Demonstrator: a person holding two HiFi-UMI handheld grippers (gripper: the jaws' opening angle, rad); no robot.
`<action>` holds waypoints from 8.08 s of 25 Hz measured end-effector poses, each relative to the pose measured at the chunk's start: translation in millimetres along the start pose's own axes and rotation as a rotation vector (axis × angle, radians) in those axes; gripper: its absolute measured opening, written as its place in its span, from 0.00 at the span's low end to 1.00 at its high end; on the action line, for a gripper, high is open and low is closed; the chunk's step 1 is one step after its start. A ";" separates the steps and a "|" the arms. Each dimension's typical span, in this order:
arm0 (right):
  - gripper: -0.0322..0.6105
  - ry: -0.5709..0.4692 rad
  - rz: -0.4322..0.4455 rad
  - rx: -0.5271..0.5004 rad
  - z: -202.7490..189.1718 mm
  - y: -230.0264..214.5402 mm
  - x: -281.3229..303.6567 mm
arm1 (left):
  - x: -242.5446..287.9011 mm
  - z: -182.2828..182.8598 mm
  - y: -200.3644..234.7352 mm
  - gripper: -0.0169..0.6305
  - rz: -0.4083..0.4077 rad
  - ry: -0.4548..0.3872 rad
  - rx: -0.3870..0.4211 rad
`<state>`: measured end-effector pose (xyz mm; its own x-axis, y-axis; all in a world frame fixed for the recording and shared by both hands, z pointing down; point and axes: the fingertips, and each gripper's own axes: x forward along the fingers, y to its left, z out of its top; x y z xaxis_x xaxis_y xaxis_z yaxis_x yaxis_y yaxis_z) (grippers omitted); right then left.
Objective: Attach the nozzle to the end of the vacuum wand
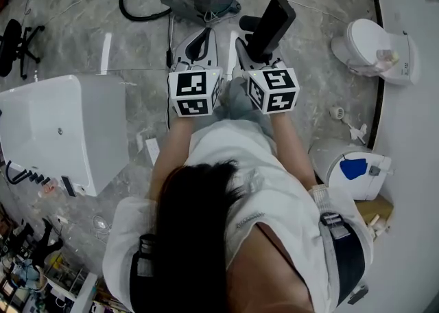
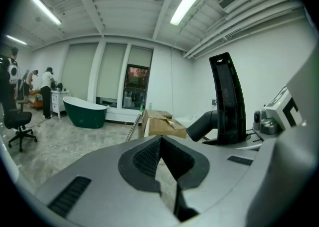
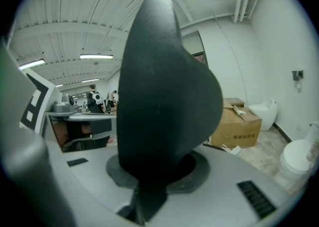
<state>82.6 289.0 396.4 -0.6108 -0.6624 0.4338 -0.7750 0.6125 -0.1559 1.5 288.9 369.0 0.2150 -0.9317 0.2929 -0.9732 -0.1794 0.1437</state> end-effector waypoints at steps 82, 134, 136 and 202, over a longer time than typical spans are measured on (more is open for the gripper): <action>0.19 0.118 0.173 -0.084 59.2 -171.1 147.0 | 219.2 44.5 -3.4 0.03 0.202 0.055 -0.018; 0.19 0.220 0.080 0.020 113.2 -189.8 322.1 | 365.5 42.9 128.8 0.03 0.083 0.282 0.024; 0.19 0.221 0.073 0.026 113.8 -189.6 327.3 | 368.9 42.4 132.2 0.03 0.070 0.291 0.044; 0.19 0.262 0.093 0.013 148.0 -226.7 402.7 | 504.1 -55.4 185.4 0.31 -0.331 0.530 0.392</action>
<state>-11.7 -180.4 475.1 -0.6177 -0.4685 0.6316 -0.7207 0.6587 -0.2162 -66.1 -196.5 595.7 0.4159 -0.5492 0.7249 -0.7870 -0.6167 -0.0156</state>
